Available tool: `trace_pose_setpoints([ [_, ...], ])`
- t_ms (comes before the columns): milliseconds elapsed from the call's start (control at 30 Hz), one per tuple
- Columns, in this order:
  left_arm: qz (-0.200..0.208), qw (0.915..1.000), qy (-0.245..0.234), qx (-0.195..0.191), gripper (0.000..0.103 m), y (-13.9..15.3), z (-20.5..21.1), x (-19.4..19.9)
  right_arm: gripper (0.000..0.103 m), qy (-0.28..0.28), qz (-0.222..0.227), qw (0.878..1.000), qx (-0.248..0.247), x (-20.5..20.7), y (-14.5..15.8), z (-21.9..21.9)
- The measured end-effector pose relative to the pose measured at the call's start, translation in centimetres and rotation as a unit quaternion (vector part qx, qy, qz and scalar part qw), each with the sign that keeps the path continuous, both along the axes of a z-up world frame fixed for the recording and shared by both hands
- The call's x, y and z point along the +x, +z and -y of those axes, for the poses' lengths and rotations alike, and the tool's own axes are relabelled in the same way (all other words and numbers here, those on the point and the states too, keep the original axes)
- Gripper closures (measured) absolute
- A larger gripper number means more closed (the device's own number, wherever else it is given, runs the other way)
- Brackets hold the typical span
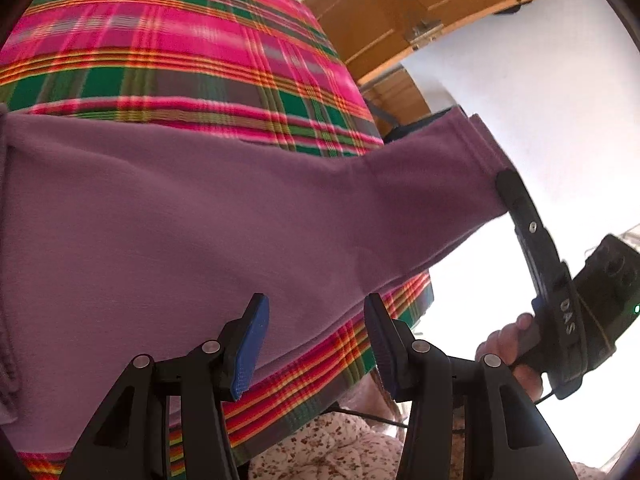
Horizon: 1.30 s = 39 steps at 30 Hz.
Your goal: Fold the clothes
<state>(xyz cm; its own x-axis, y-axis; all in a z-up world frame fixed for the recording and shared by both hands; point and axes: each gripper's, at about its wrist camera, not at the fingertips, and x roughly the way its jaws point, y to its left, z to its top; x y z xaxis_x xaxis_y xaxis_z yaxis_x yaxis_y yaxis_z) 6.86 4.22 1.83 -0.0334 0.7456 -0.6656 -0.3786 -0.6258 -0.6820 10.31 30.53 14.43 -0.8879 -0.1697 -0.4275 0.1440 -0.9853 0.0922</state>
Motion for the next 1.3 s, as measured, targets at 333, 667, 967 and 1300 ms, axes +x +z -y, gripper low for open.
trace_pose_setpoints([
  [333, 0.002, 0.999, 0.038, 0.022, 0.052, 0.2, 3.5, -1.0, 0.093, 0.056, 0.002, 0.998, 0.007, -1.1, 0.2, 5.4],
  [667, 0.032, 0.9941, 0.078, 0.069, 0.052, 0.2, 5.9, -3.1, 0.093, 0.084, 0.041, 0.996, -0.004, -2.5, -2.0, 7.8],
  [967, 0.07, 0.9866, 0.094, 0.113, 0.043, -0.4, 5.7, -5.0, 0.093, 0.101, 0.087, 0.991, -0.022, -2.3, -5.9, 8.5],
  [1300, 0.135, 0.9761, 0.078, 0.151, 0.042, -2.2, 2.9, -6.2, 0.093, 0.121, 0.105, 0.986, -0.039, -1.8, -7.4, 8.1],
])
